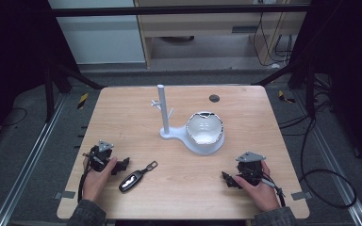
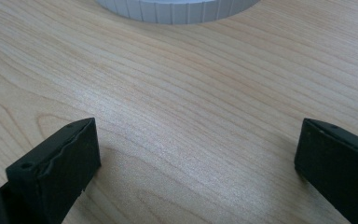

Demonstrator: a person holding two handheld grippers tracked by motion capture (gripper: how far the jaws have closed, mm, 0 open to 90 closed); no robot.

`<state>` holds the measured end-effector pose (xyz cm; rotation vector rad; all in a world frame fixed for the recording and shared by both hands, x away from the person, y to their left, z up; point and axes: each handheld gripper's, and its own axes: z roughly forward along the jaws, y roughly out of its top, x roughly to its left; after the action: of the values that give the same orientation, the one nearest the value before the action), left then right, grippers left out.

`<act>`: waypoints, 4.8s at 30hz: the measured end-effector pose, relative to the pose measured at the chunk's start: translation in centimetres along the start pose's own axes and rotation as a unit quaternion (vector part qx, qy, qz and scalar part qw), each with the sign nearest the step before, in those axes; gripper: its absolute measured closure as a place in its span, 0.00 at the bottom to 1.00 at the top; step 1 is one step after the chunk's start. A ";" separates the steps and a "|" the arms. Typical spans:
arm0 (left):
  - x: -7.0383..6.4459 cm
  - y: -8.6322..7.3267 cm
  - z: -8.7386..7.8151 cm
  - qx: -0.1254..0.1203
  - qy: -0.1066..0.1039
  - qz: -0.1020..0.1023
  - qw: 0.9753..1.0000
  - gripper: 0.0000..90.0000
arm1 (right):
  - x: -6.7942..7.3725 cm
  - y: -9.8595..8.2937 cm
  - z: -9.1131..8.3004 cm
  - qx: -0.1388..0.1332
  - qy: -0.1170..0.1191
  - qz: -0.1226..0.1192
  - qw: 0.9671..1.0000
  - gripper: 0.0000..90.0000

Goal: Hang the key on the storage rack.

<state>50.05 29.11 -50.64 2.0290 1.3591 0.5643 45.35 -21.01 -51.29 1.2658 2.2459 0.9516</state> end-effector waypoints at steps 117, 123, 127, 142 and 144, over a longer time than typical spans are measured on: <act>-6.5 11.7 -9.3 0.109 -0.080 0.151 0.979 0.54 | 0.1 0.0 0.0 0.000 0.000 -0.001 1.000 0.00; -6.5 15.1 -10.5 0.090 -0.069 0.158 0.981 0.54 | 0.1 0.0 0.0 -0.001 0.001 0.000 1.000 0.00; -6.7 17.2 -11.4 0.077 -0.065 0.162 0.982 0.54 | 0.1 0.0 0.0 0.001 0.000 -0.002 1.000 0.00; -7.9 22.0 -13.5 0.053 -0.052 0.183 0.980 0.54 | 0.1 0.0 0.0 0.000 0.000 -0.002 1.000 0.00; -7.8 22.2 -13.8 0.052 -0.051 0.183 0.980 0.54 | 0.1 0.0 0.0 0.000 0.000 -0.002 1.000 0.00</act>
<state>52.75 19.40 -25.35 2.3800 0.9760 0.5458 45.30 -20.97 -51.30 1.2608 2.2482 0.9510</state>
